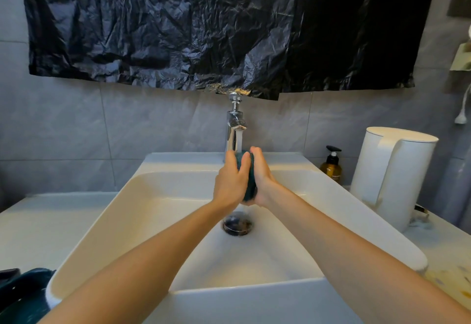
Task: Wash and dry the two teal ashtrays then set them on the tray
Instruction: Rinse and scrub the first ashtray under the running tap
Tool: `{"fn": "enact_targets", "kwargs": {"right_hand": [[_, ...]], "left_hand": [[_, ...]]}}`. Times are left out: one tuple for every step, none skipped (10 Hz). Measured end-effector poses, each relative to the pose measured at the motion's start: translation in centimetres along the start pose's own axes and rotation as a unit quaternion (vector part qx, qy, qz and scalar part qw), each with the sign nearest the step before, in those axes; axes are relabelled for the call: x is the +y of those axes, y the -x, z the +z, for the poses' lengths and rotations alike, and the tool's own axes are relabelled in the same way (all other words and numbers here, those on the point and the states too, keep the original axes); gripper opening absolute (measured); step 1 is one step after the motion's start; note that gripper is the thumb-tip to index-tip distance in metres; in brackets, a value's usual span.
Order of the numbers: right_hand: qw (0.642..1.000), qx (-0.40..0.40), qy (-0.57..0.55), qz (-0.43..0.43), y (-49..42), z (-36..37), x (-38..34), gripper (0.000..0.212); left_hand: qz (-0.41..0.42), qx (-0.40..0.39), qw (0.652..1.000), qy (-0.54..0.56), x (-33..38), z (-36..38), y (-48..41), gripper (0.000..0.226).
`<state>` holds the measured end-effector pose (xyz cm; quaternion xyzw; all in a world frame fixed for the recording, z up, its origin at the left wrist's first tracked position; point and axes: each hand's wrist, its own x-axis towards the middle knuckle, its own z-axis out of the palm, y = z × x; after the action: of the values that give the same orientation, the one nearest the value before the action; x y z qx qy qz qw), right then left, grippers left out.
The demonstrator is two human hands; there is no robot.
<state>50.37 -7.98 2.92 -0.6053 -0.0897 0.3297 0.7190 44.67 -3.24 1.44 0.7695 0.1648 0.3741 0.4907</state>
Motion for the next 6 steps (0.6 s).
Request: {"fn": "enact_targets", "kwargs": {"right_hand": [[0.998,-0.048,0.005,-0.032,0.7,1.1,0.6,0.044],[0.987,-0.066,0.076,-0.123,0.0,1.5,0.9,0.054],[0.969,-0.02,0.163,-0.187,0.3,1.3,1.3,0.047],[0.962,-0.033,0.175,-0.206,0.7,1.5,1.5,0.048],[0.968,-0.041,0.151,-0.197,1.5,2.0,1.2,0.043],[0.95,-0.097,0.167,-0.245,1.7,1.7,1.1,0.046]], "left_hand": [[-0.143,0.027,0.985,0.087,0.7,0.0,-1.3,0.031],[-0.233,0.018,0.945,0.229,1.3,-0.8,-2.5,0.032],[-0.252,-0.11,0.958,-0.082,-1.6,0.5,-2.8,0.036],[-0.243,-0.027,0.964,-0.101,-1.5,0.8,-3.0,0.05],[-0.235,-0.056,0.926,0.289,0.9,-2.6,-3.0,0.037],[-0.25,0.005,0.93,0.27,1.2,-3.4,-3.2,0.021]]}}
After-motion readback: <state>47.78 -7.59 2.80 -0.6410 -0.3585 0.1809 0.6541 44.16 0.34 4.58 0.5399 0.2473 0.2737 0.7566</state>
